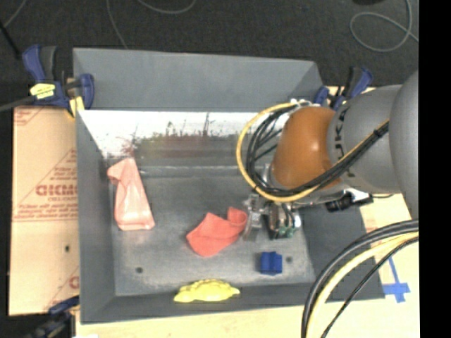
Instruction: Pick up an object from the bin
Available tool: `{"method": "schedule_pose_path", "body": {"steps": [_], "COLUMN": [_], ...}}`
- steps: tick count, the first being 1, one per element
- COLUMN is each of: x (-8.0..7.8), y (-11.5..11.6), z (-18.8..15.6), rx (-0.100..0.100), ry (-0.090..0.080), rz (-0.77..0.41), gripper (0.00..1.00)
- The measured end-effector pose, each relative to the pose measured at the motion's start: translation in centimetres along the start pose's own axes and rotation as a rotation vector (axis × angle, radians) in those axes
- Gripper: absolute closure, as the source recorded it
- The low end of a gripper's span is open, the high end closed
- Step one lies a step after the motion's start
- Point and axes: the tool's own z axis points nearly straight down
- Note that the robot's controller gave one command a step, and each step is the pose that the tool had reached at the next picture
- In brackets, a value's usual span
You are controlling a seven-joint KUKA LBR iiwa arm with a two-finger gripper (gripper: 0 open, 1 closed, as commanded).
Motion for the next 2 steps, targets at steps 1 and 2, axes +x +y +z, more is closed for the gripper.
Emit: {"method": "schedule_pose_path", "body": {"steps": [1,2], "x": [-0.10,-0.19], "y": [0.01,0.01], "z": [-1.50,-2.41], "rx": [-0.001,-0.001], "ry": [-0.003,-0.006], "rz": [-0.001,-0.002], "gripper": [1.00,1.00]}}
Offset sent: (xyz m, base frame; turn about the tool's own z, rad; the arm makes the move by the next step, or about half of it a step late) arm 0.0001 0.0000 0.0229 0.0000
